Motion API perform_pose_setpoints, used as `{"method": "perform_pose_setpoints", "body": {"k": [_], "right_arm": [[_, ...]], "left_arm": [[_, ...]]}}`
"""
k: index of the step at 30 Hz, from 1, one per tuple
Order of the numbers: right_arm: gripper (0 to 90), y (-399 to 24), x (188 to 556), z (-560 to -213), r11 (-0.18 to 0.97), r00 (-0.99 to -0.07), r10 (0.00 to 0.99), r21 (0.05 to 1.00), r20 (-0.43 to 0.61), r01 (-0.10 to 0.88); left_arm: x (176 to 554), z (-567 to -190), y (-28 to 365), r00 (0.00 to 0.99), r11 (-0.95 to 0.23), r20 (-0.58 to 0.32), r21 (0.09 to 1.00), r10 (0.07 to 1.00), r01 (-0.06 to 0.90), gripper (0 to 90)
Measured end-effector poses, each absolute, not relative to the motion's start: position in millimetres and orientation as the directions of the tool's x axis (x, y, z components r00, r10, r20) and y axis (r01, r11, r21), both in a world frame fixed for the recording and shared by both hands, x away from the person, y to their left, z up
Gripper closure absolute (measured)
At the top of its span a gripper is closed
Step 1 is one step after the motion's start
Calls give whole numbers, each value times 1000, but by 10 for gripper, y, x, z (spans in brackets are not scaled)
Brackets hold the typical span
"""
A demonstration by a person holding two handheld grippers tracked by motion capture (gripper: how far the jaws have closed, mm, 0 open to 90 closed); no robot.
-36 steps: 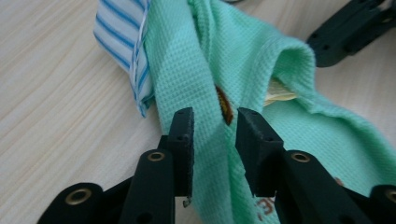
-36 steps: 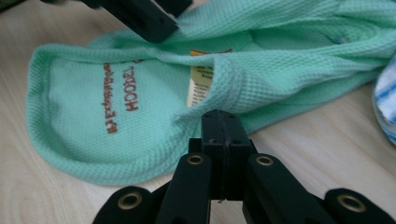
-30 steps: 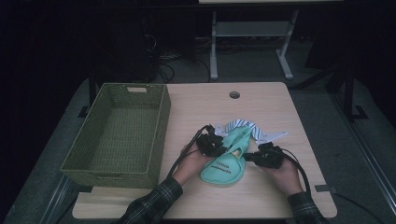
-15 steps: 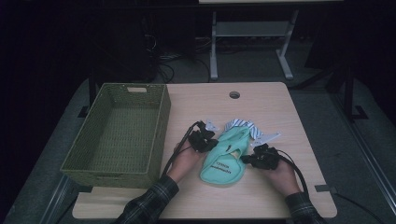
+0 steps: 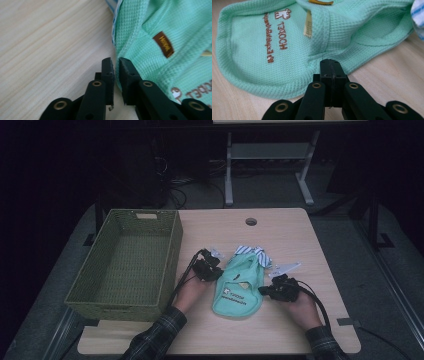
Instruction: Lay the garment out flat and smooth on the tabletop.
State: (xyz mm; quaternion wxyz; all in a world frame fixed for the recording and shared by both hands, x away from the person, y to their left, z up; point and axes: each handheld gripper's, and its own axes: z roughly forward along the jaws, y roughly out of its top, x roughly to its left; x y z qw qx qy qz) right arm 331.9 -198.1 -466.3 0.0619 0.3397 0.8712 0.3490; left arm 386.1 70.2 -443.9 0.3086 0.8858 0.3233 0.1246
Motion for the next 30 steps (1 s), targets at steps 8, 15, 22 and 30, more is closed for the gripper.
{"method": "perform_pose_setpoints", "body": {"k": [8,15,22,30], "right_arm": [[900,-1978,3315,-4661,528,-762,636,650,124,547],[900,-1979,3313,-4662,525,-760,636,650,129,550],[900,-1981,3309,-4662,523,-759,637,650,133,552],[900,-1997,3310,-4660,531,-765,632,648,125,545]], "left_arm": [[3710,-4244,524,801,-606,42,678,597,416,780],[3857,-4265,354,793,-611,76,683,604,400,676],[4019,-4379,246,791,-630,81,657,606,415,801],[4147,-4332,407,763,-603,75,664,643,442,885]]}}
